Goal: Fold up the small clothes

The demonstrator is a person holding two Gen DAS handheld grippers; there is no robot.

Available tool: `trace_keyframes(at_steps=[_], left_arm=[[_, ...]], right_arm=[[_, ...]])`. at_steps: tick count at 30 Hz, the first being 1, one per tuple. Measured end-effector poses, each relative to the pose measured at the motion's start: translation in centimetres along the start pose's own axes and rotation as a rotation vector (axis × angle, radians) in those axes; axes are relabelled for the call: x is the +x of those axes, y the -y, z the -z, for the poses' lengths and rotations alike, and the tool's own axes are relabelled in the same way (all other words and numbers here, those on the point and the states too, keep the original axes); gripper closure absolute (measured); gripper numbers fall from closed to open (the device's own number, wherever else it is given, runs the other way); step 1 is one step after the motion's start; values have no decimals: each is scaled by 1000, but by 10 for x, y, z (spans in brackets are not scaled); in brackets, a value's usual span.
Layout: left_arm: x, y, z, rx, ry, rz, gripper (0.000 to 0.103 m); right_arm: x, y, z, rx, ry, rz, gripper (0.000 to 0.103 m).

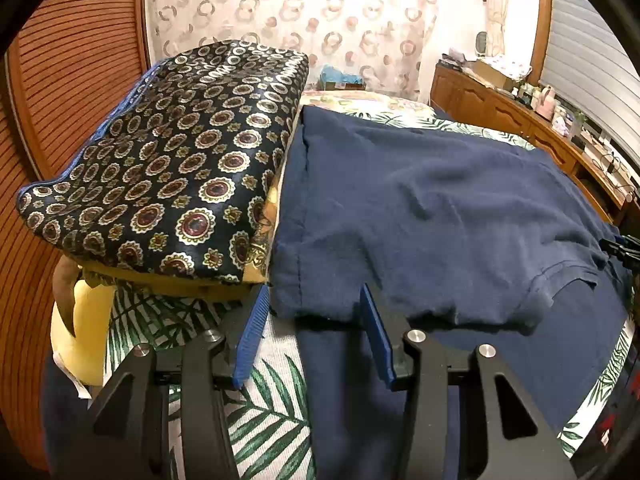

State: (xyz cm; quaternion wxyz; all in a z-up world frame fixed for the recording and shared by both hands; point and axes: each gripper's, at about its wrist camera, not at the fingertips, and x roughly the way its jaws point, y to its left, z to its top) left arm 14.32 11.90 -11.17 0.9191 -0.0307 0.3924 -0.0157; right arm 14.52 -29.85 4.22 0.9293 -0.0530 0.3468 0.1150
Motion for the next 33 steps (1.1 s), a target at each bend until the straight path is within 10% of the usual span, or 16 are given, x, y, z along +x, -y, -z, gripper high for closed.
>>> trace_keyframes(at_steps=[4, 20, 26, 33], left_arm=[[-2, -1, 0, 3, 8, 11, 84], [-16, 14, -17, 35, 83, 21, 93], [-5, 12, -15, 24, 51, 44, 93], [-45, 17, -24, -7, 153, 115, 96]], right_arm=[[0, 0, 0, 0, 0, 0, 44], [-1, -1, 1, 15, 4, -1, 44], [-2, -7, 2, -3, 20, -10, 85], [-19, -16, -3, -55, 99, 0, 94]])
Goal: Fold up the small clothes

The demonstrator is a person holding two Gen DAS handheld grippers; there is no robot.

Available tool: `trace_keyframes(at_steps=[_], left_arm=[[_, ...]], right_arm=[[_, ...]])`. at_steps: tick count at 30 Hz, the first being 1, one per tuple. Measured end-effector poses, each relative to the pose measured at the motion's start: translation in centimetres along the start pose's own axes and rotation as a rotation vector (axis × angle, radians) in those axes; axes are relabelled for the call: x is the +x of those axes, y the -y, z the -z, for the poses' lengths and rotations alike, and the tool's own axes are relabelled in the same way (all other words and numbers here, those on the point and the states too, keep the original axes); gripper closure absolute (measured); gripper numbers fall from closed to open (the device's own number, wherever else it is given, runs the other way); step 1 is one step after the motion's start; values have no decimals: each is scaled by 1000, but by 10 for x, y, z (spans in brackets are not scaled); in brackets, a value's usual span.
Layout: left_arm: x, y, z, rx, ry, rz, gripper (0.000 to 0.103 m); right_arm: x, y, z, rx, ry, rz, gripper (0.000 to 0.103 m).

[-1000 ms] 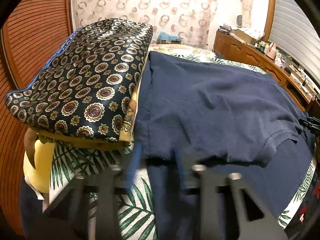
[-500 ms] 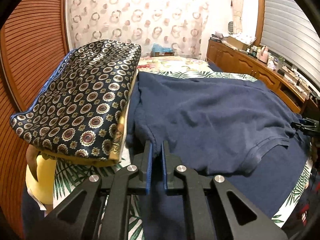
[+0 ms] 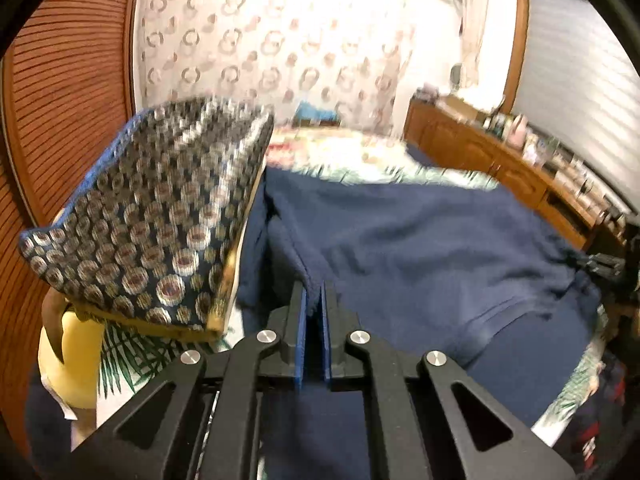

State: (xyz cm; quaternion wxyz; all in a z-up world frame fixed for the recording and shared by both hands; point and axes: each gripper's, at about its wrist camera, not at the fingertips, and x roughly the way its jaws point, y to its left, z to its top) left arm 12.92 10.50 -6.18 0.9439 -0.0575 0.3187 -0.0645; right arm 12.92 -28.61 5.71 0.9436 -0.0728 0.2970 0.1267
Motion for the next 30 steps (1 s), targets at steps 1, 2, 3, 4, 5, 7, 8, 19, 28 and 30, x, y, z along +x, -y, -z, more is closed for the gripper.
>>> trace_keyframes(at_steps=[1, 2, 3, 4, 5, 7, 8, 19, 28, 30], left_arm=[[-6, 2, -3, -2, 14, 14, 96], [-13, 4, -7, -3, 30, 27, 96], [-19, 7, -10, 0, 42, 36, 96], [-27, 11, -12, 7, 59, 46, 96], [-32, 13, -14, 8, 69, 54, 96], [-46, 18, -16, 10, 90, 79, 96], [-51, 18, -16, 8, 99, 85, 96], [-79, 7, 23, -27, 57, 90, 96], [-45, 3, 77, -20, -87, -6, 96], [-45, 4, 80, -18, -96, -10, 96]], right_arm=[[-5, 1, -3, 0, 17, -1, 94], [-9, 2, -7, 4, 30, -5, 94], [-14, 4, -11, 8, 41, -13, 94], [-20, 6, -14, 12, 52, -21, 94], [-24, 8, -17, 16, 60, -25, 95], [-34, 12, -21, 18, 73, -32, 95], [-39, 13, -21, 18, 78, -30, 95], [-88, 28, 14, 49, 91, -48, 95], [-42, 23, 44, 57, -39, 0, 95], [-40, 21, 44, 59, -42, 0, 92]])
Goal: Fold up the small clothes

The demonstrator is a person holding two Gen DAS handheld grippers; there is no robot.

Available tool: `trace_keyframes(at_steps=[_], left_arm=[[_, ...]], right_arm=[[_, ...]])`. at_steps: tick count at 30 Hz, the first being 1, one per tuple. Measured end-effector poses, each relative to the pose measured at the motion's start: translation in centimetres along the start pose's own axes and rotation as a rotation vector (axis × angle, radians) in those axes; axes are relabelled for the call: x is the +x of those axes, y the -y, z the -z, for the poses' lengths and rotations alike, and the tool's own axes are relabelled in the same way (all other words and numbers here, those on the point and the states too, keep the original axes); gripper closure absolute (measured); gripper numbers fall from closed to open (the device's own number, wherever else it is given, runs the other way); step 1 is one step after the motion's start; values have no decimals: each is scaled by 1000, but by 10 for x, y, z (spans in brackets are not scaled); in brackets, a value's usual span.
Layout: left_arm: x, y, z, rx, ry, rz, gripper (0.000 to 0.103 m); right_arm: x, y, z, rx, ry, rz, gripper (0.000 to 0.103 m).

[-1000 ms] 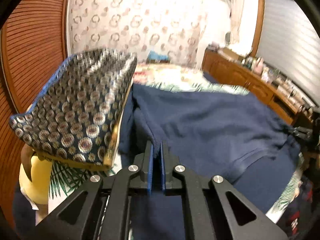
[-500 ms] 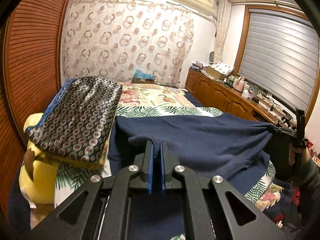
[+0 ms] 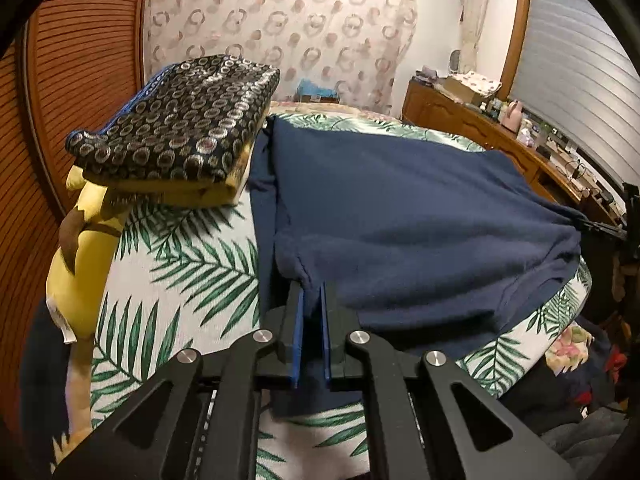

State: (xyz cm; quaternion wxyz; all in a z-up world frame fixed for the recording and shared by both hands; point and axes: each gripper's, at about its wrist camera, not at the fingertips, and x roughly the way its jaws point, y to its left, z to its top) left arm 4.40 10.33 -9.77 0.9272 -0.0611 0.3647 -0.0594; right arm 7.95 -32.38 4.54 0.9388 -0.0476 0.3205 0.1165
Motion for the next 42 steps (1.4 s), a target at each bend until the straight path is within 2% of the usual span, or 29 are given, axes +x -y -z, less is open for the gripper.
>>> trace_keyframes(at_steps=[1, 3, 5, 7, 10, 13, 15, 16, 17, 18, 28, 36, 37, 39, 42], left_arm=[[0, 0, 1, 2, -3, -6, 96], [0, 1, 4, 4, -5, -11, 95], [0, 2, 6, 1, -8, -14, 95], [-2, 4, 8, 2, -5, -21, 94], [-3, 5, 8, 11, 2, -38, 88], [-5, 5, 7, 17, 13, -38, 76], [-5, 4, 6, 14, 18, -28, 52], [-5, 3, 6, 10, 22, -24, 45], [-5, 2, 6, 2, 24, -23, 28], [-5, 2, 5, -3, 27, -23, 18], [11, -4, 9, -34, -23, -56, 17], [12, -6, 13, -51, -22, -51, 18], [11, -6, 14, -52, -18, -34, 20], [12, -7, 14, -62, -25, -11, 40], [13, -9, 15, -72, -33, -13, 57]], right_arm=[[-1, -2, 0, -1, 3, 12, 87], [-5, -5, -1, -4, 9, 27, 83], [-13, -4, -3, -5, 17, 47, 72], [-20, -5, -2, -4, 39, 46, 57], [-25, -14, 0, -4, 60, 28, 46], [-25, -23, 4, -15, 74, -1, 44], [-23, -31, 6, -23, 79, -27, 44], [-22, -38, 6, -29, 81, -44, 43], [-19, -42, 7, -33, 81, -58, 43], [-17, -48, 7, -38, 80, -76, 43], [18, -92, 8, -123, 43, -190, 42], [47, -102, 1, -171, -10, -231, 40], [51, -102, 2, -179, -20, -227, 40], [58, -102, 3, -193, -32, -209, 39], [62, -103, 1, -212, -10, -151, 34]])
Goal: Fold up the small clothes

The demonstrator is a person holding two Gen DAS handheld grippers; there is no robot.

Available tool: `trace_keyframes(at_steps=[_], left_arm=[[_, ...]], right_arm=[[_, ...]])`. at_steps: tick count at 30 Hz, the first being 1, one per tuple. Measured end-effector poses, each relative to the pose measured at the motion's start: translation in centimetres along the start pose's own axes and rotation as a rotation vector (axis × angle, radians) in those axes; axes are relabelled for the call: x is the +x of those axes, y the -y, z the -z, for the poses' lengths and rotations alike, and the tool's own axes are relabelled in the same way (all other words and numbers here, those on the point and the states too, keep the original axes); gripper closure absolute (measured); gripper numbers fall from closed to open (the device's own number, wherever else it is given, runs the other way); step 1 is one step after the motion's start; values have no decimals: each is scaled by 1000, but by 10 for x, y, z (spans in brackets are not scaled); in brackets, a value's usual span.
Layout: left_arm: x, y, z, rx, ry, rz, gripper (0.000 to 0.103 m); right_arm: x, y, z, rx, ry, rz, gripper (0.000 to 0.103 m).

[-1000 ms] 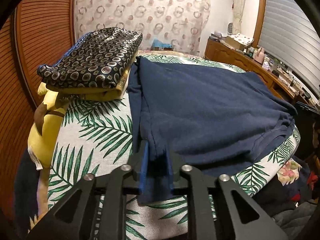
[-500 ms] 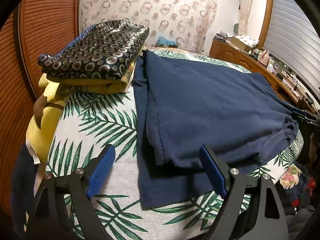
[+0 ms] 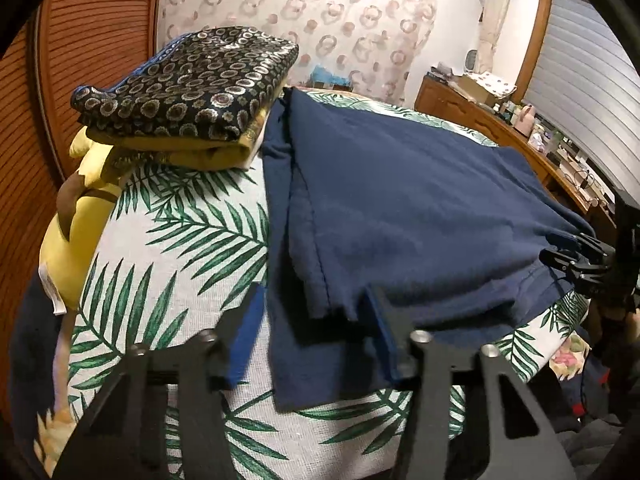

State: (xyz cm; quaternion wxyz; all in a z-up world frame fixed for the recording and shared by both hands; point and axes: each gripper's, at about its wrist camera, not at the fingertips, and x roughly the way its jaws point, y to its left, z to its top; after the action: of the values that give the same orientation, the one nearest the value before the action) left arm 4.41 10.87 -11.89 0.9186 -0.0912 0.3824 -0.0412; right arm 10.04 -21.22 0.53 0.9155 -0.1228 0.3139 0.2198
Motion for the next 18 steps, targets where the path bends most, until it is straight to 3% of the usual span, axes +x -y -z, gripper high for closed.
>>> trace_keyframes(at_steps=[1, 4, 18], left_arm=[[0, 0, 0, -2, -1, 0, 59], [-1, -1, 1, -6, -1, 3, 60], [-1, -1, 1, -10, -1, 9, 61]], right_arm=[[2, 5, 0, 23, -1, 26, 25], [6, 10, 0, 51, 12, 11, 17], [7, -8, 6, 49, 28, 24, 17]])
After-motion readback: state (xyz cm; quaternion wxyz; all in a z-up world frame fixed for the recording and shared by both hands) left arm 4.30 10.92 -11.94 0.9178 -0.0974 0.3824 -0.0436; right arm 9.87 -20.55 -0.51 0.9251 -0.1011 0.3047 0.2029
